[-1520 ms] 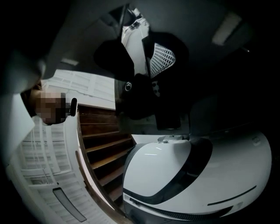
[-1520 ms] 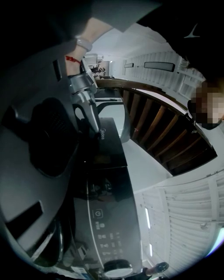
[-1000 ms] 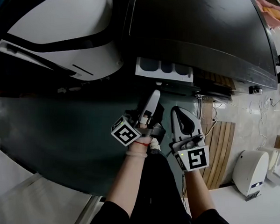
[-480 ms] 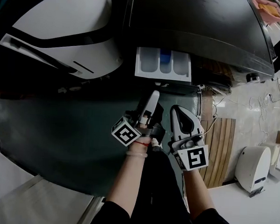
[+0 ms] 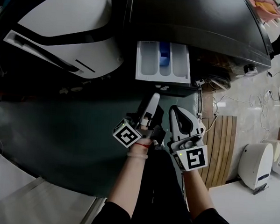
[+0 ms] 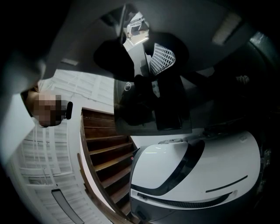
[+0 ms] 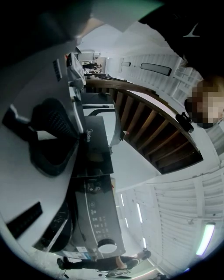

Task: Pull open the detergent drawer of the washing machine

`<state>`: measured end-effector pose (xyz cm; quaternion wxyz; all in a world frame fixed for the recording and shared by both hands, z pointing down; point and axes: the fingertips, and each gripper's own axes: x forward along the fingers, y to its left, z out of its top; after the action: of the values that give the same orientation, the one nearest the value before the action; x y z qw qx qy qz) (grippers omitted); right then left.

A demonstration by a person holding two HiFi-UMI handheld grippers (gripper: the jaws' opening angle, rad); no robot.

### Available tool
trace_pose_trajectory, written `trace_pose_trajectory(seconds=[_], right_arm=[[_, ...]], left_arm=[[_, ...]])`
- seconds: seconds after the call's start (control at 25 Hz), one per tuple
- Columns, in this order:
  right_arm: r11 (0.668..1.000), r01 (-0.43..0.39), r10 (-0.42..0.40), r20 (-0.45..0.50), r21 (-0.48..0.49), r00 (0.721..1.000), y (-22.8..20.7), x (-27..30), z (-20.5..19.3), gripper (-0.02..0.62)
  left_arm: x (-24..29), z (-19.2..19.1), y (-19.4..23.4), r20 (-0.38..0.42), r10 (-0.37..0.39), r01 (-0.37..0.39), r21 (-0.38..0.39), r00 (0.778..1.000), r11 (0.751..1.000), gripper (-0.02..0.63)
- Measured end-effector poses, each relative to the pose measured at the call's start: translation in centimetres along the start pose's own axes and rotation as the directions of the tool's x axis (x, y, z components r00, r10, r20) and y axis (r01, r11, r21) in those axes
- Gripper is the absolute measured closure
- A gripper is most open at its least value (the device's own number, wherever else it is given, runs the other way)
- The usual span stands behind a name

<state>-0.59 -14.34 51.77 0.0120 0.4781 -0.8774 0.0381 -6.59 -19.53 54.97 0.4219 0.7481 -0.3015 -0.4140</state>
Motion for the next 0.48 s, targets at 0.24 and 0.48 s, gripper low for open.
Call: trace_pose_trajectory(seconds=[0.24, 0.48], right_arm=[[1.0, 0.003, -0.003, 0.01, 0.002, 1.0, 1.2, -0.9, 0.4, 0.584], [0.999, 0.025, -0.024, -0.03, 0.023, 0.999, 1.8, -1.9, 0.3, 0.584]], left_arm=[[-1.3, -0.3, -0.8, -0.011, -0.005, 0.005, -0.004, 1.0, 1.0, 0.488], [-2.1, -0.7, -1.3, -0.016, -0.016, 0.015, -0.024, 1.0, 1.0, 0.488]])
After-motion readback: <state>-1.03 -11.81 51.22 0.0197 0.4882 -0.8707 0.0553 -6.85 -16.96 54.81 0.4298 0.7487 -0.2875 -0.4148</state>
